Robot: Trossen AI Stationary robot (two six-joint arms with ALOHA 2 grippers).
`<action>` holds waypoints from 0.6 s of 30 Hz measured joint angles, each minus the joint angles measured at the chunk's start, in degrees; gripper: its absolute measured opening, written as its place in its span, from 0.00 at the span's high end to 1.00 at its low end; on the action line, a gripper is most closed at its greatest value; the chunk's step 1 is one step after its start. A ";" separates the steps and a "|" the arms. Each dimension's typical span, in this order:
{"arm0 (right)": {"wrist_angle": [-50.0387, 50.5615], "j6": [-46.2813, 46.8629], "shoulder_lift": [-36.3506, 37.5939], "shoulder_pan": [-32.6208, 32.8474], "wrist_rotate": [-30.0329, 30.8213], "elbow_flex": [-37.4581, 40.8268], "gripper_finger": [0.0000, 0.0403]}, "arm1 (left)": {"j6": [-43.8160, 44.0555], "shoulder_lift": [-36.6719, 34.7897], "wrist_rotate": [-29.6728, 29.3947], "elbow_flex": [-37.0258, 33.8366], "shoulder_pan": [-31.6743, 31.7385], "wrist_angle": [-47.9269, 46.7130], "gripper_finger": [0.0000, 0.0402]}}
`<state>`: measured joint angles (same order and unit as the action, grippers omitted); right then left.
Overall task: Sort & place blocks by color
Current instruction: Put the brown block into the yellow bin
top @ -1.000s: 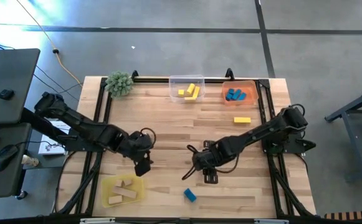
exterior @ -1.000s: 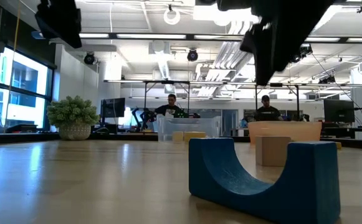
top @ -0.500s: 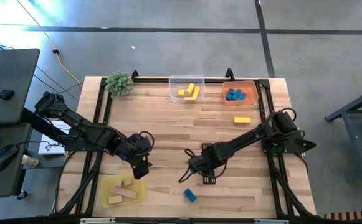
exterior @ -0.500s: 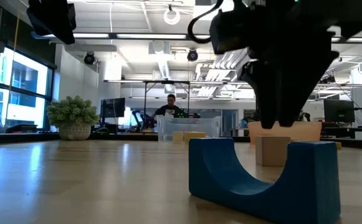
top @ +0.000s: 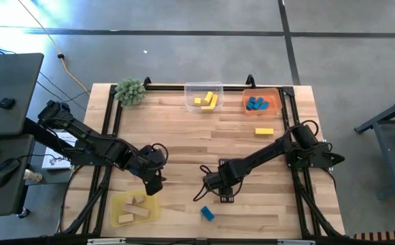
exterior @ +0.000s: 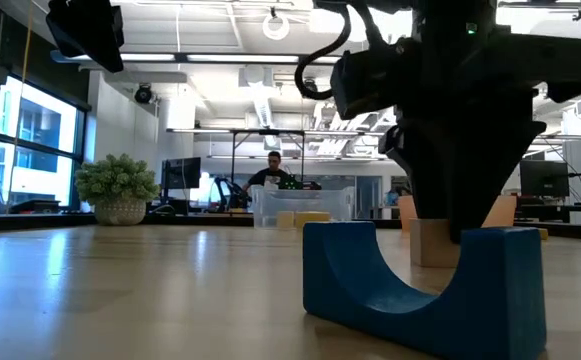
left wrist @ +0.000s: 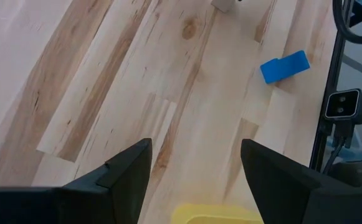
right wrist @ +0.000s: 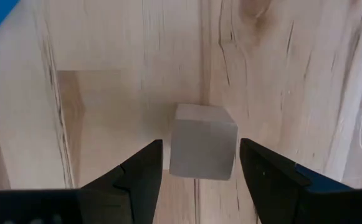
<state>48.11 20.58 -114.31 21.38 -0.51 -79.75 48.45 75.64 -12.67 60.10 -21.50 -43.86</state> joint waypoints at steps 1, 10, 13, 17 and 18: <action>-0.12 0.05 -0.14 0.01 0.00 0.00 0.50 | 0.00 0.00 0.00 0.00 0.00 -0.02 0.41; -1.69 2.07 -0.12 -0.04 -1.36 -0.02 0.72 | -0.61 0.00 -0.02 0.00 0.04 -0.04 0.41; -1.69 2.46 -0.05 -0.07 -1.55 -0.02 0.75 | -0.61 0.00 -0.09 0.00 0.11 -0.04 0.41; -1.67 2.51 0.19 -0.49 -2.50 -0.02 0.75 | -0.63 0.00 -0.20 0.00 0.11 -0.01 0.41; -1.59 2.52 0.35 -0.69 -2.82 -0.02 0.75 | -0.63 0.00 -0.20 0.00 0.11 -0.02 0.41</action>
<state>46.52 23.10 -113.97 20.69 -3.34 -79.77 47.82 75.64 -12.86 60.10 -21.39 -43.88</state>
